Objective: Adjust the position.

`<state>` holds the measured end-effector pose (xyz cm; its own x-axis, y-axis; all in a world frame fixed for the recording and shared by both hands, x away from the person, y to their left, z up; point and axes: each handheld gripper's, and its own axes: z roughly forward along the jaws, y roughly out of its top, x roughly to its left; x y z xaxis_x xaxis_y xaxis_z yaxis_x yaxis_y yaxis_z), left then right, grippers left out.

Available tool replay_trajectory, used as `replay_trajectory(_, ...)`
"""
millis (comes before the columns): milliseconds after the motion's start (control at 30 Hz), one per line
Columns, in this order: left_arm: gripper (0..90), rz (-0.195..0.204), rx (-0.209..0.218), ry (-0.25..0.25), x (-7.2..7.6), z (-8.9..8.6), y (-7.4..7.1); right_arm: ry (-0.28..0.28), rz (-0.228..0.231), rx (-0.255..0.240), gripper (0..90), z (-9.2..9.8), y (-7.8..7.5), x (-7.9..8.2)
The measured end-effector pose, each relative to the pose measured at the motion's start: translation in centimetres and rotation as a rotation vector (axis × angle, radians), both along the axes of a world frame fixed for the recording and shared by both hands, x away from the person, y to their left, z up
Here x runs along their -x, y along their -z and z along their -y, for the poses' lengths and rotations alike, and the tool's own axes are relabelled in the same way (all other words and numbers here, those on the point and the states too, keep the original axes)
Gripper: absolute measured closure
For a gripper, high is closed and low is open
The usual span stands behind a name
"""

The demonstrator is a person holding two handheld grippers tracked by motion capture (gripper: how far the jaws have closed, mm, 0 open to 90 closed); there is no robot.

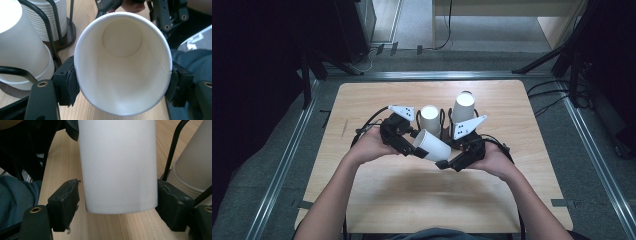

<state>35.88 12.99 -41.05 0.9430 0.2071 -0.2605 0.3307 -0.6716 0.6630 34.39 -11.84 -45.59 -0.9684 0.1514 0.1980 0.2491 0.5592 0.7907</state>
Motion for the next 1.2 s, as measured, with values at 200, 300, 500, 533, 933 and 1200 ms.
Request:
replay_trajectory(200, 26.4, 0.026, -0.109, 0.035, -0.1, 1.3, -0.5, 0.001, 0.0, 0.0, 24.1, -0.1, 0.0, 0.1)
replay_trajectory(300, 26.3, 0.043, -0.154, 0.046, -0.2, 1.7, -0.7, 0.006, 0.0, -0.005, 24.1, -0.1, 0.0, 0.0)
replay_trajectory(500, 26.1, 0.065, -0.234, 0.065, -0.2, 2.4, -0.7, 0.028, 0.005, 0.002, 24.2, -0.3, 0.3, -0.1)
replay_trajectory(533, 26.0, 0.063, -0.241, 0.07, -0.2, 2.5, -0.7, 0.029, 0.003, -0.001, 24.3, -0.4, 0.4, -0.2)
replay_trajectory(933, 25.3, 0.086, -0.297, 0.092, 0.1, 3.5, -0.2, 0.03, -0.002, 0.025, 29.9, -1.4, 1.4, -0.1)
replay_trajectory(1200, 23.4, 0.078, -0.278, 0.101, 0.2, 3.4, 0.0, 0.005, 0.014, 0.041, 33.5, -1.6, 1.4, 0.2)
